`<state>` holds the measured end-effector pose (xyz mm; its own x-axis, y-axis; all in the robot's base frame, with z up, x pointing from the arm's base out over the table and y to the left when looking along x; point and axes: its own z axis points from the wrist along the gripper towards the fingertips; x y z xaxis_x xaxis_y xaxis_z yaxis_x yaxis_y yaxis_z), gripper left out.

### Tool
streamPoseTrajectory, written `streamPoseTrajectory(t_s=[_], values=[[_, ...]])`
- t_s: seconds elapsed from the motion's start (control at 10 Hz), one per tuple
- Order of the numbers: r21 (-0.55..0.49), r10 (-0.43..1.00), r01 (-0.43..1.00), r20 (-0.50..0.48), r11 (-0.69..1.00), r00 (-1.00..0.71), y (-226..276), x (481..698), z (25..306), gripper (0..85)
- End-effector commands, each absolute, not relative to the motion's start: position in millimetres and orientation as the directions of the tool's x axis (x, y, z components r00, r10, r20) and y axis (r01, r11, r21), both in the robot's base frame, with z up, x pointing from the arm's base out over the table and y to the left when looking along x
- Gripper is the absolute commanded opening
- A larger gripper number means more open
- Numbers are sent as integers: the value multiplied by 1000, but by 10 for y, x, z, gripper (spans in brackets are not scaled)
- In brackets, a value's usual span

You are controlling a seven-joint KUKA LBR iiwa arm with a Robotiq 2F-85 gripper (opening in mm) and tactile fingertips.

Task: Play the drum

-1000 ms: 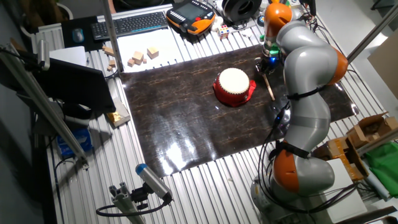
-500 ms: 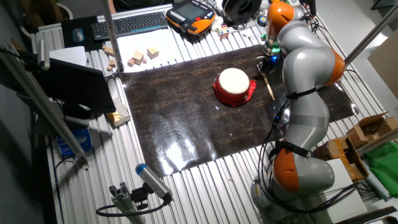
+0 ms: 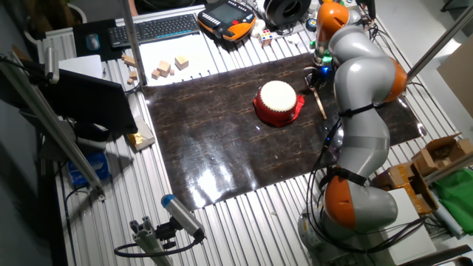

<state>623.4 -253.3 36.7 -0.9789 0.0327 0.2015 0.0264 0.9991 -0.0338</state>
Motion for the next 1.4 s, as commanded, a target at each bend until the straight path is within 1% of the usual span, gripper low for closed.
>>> streamPoseTrajectory(t_s=[0.0,0.6,0.8,1.1,1.2,1.3], values=[[-34,33,26,200,999,-979,-2532,6232,355,327],[-37,43,37,184,999,-982,-2537,6224,283,320],[-35,41,36,184,999,-982,-2543,6219,263,280],[-31,36,31,189,999,-981,-2541,6217,263,167],[-32,37,31,186,999,-982,-2536,6214,264,193],[-29,42,37,185,999,-982,-2523,6211,277,180]])
